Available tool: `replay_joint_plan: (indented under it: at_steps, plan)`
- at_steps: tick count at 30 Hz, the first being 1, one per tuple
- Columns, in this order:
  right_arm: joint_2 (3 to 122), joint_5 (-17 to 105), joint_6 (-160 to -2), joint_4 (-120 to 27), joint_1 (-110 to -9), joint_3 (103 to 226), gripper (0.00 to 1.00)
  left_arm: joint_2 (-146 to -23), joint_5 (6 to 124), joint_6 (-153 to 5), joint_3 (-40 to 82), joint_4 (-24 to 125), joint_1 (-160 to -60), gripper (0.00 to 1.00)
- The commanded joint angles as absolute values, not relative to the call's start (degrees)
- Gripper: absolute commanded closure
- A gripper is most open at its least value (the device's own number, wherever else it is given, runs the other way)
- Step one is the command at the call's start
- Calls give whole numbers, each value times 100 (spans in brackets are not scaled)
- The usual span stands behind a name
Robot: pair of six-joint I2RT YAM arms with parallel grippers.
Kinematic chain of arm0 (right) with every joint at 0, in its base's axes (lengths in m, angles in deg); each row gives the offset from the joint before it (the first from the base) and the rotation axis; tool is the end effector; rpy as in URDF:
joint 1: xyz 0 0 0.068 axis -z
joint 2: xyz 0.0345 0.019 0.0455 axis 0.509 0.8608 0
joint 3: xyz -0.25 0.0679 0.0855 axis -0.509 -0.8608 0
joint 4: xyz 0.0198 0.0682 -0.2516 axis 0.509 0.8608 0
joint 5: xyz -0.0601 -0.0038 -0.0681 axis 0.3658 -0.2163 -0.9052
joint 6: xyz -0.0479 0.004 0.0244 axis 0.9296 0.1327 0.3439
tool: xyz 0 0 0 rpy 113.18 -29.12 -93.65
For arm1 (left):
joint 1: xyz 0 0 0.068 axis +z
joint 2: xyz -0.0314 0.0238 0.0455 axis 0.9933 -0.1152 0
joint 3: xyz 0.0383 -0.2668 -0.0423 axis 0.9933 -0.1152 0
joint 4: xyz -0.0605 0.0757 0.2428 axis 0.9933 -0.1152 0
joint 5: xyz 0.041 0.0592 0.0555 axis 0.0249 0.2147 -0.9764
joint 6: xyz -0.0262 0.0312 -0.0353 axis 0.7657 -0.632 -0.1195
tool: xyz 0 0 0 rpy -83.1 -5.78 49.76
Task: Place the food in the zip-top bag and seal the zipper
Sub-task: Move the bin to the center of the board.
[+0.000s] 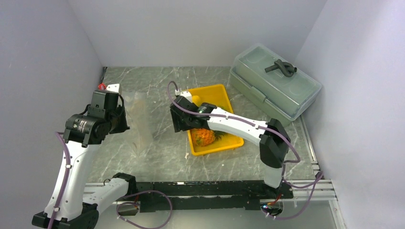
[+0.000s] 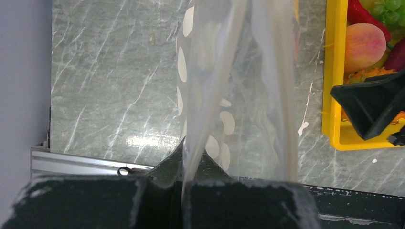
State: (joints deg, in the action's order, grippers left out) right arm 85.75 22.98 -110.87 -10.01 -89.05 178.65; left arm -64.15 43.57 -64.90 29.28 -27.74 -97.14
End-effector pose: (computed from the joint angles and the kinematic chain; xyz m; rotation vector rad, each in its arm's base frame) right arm 0.2192 0.3418 0.2784 -0.3755 2.4699 0.4437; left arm 0.1308 -0.0238 0.4063 -0.2400 2.4042 0.0027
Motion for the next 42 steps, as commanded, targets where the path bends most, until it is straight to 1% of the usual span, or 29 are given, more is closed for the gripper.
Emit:
replay_joint_plan:
  at_steps: [1,9,27,28,30,31,34,37,39,42]
  plan:
    - [8758,2068,-11380,-956,-9014,18120,41,-6307,4378,-6495,2891,-2628,-9733,100]
    - [9115,1875,-11493,-781,-9027,18115,41,-6228,4340,-6540,2852,-2638,-9736,100]
    - [9446,1435,-11731,-542,-9028,17779,40,-6186,4318,-6576,2847,-2646,-9734,100]
    - [9468,1446,-11743,-560,-9028,17752,42,-6186,4322,-6576,2856,-2646,-9736,100]
    - [9496,1507,-11727,-612,-9028,17724,50,-6197,4325,-6585,2868,-2651,-9736,100]
    - [9520,1523,-11727,-626,-9028,17716,52,-6207,4314,-6581,2873,-2655,-9736,100]
    - [9579,1573,-11733,-661,-9028,17707,54,-6195,4322,-6578,2895,-2677,-9736,100]
    - [9590,1610,-11740,-727,-9028,17666,60,-6186,4294,-6572,2923,-2720,-9734,100]
    - [9606,1604,-11728,-727,-9028,17661,68,-6173,4283,-6568,2926,-2751,-9736,100]
    - [9580,1578,-11714,-724,-9023,17597,85,-6169,4293,-6544,2939,-2776,-9736,100]
